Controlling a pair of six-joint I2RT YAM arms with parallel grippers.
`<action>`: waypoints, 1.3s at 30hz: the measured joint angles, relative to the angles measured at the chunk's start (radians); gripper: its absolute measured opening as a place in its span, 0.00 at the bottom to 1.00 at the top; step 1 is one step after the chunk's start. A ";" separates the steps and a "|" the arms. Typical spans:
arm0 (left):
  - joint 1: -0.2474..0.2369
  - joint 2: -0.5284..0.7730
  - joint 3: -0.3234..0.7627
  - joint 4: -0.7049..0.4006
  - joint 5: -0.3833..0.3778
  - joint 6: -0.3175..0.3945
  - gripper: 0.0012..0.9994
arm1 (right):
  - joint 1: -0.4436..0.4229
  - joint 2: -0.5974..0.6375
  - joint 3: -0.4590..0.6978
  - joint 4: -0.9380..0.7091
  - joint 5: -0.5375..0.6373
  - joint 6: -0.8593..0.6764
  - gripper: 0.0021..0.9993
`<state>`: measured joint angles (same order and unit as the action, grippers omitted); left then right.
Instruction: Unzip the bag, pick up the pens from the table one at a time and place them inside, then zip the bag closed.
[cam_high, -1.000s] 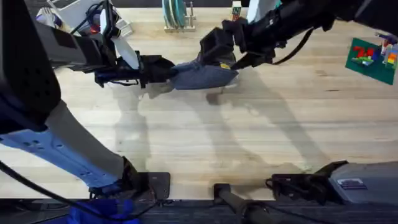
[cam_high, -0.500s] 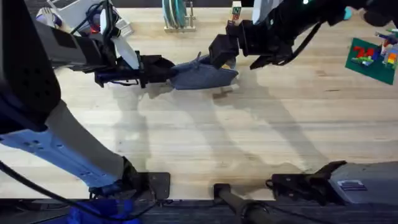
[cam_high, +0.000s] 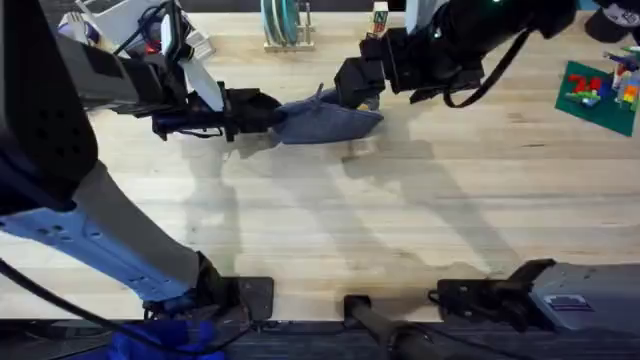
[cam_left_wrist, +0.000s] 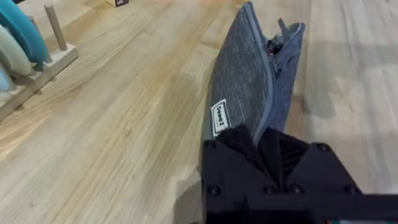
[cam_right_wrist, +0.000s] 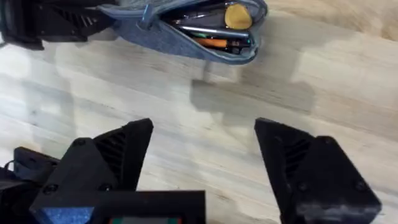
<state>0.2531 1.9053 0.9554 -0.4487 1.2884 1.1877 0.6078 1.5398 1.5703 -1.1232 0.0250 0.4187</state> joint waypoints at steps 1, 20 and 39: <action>0.000 0.000 0.000 0.000 0.000 0.000 0.04 | 0.003 0.000 0.000 0.000 0.005 0.000 1.00; 0.000 0.000 0.000 0.000 0.000 0.000 0.04 | 0.088 0.002 0.001 0.155 0.013 0.025 1.00; 0.000 0.000 0.000 0.000 0.000 0.000 0.04 | 0.115 0.069 0.002 0.262 0.016 0.039 1.00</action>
<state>0.2531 1.9053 0.9554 -0.4484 1.2884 1.1877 0.7225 1.6086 1.5723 -0.8610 0.0414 0.4572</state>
